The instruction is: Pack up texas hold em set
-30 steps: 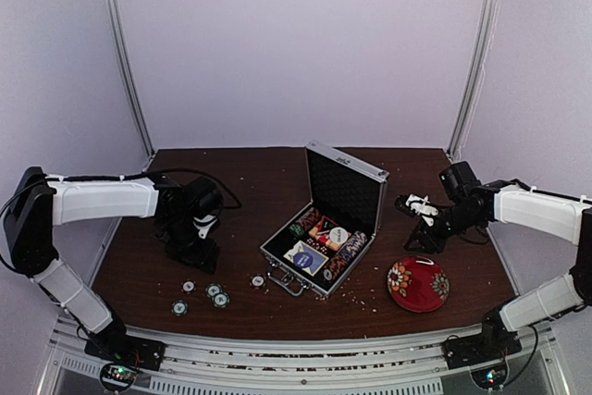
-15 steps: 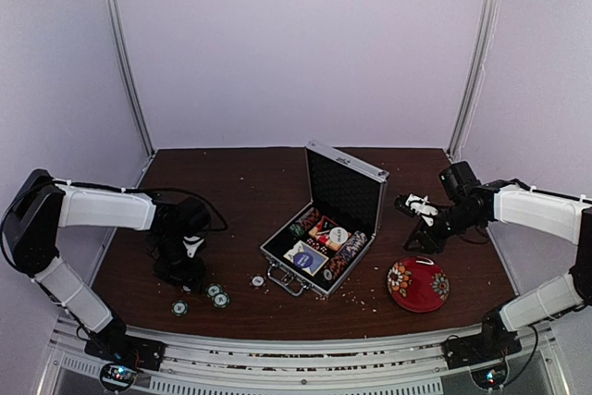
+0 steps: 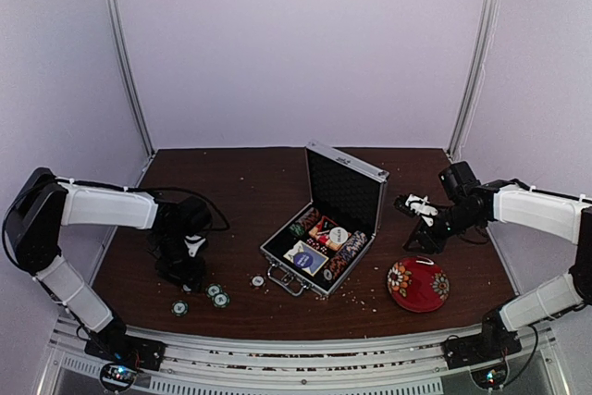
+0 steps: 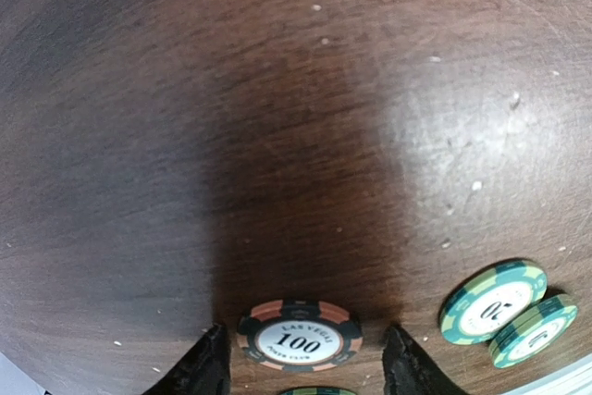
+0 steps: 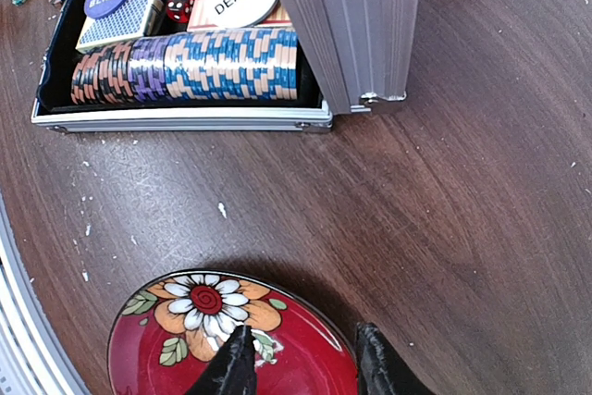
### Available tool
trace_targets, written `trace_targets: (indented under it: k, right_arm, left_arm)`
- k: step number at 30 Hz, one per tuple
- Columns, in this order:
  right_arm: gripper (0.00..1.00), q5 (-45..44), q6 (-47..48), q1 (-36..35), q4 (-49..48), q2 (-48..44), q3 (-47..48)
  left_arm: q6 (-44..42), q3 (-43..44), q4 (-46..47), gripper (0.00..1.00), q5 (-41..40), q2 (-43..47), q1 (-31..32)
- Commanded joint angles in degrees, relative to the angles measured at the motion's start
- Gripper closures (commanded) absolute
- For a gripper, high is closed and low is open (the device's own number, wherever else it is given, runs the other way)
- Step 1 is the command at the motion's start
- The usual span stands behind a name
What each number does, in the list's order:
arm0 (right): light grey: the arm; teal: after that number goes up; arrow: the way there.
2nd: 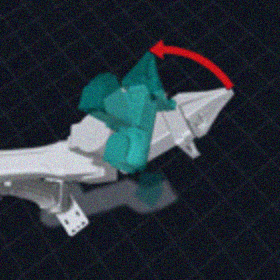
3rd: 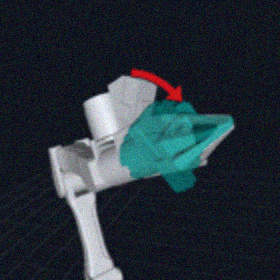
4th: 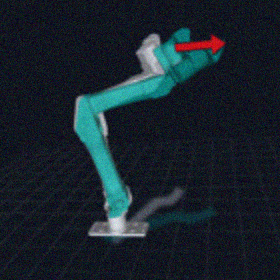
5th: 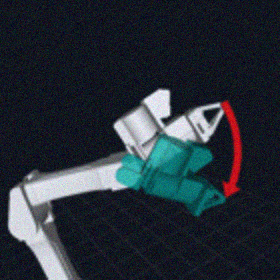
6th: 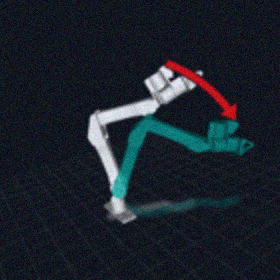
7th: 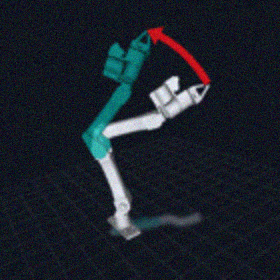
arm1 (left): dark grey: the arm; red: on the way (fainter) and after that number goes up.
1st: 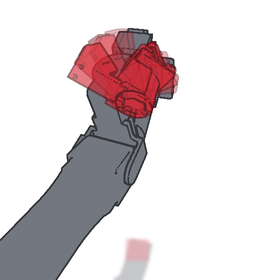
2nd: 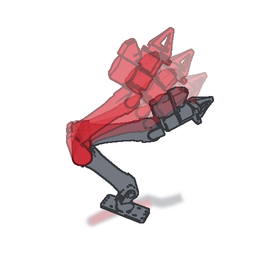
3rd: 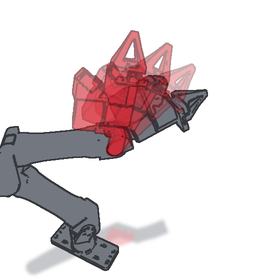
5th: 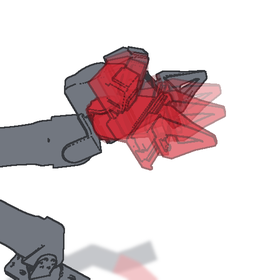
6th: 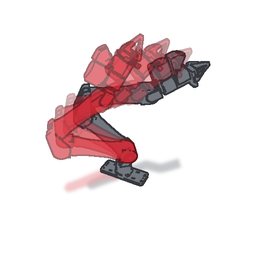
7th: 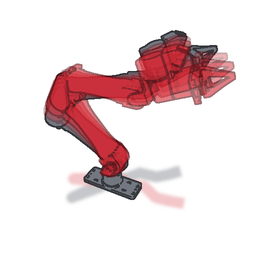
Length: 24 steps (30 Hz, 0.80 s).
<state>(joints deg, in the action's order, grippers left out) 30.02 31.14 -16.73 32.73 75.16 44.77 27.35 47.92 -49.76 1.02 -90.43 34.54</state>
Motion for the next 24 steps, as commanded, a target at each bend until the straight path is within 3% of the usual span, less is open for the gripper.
trace_targets:
  k: [1, 13, 24]
  right_arm:
    - [0.63, -0.05, 0.34, -0.32, 0.14, 0.65, 1.04]
    - [0.63, -0.05, 0.24, -0.41, 0.22, 0.07, 0.83]
    - [0.63, 0.05, 0.23, -0.41, 0.31, -0.1, 0.69]
  left_arm:
    - [-0.17, -0.54, 2.34, 0.44, 0.13, -3.05, -0.19]
    - [-0.52, 1.45, 1.81, 0.64, 0.7, -3.3, 0.01]
    - [-0.79, 12.9, 7.73, 0.66, 6.73, -4.26, 2.97]
